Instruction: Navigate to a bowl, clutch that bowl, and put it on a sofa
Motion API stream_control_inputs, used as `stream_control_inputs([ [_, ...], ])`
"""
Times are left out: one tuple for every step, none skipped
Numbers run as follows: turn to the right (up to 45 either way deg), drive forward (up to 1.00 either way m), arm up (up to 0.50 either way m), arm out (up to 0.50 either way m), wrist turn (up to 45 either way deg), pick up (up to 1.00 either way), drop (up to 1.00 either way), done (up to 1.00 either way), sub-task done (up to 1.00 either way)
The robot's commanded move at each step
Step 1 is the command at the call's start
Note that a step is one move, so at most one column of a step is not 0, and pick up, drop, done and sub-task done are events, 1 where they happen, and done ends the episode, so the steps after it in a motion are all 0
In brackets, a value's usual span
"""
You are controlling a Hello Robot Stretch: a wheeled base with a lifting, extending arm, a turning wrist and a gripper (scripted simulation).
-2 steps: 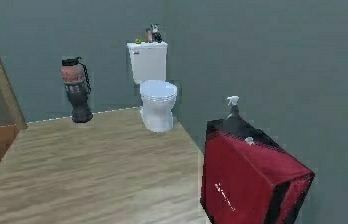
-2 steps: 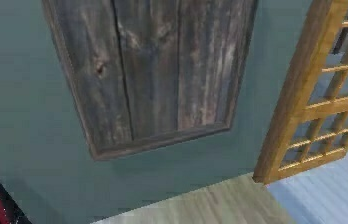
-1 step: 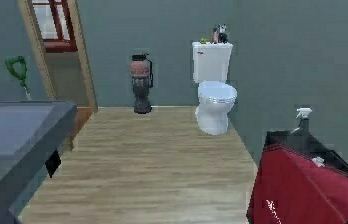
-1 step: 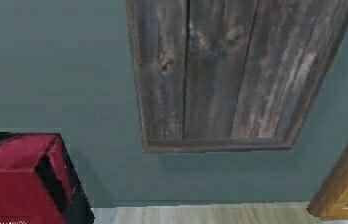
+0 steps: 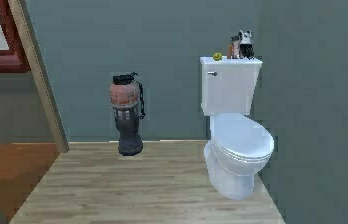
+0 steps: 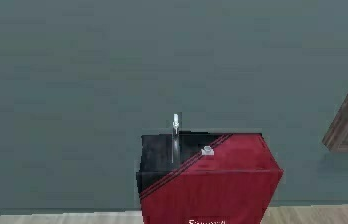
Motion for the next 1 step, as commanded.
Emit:
stream_control_inputs([
  [-6.0,0.0,0.0,0.0,0.0,0.0,0.0,0.0,0.0],
])
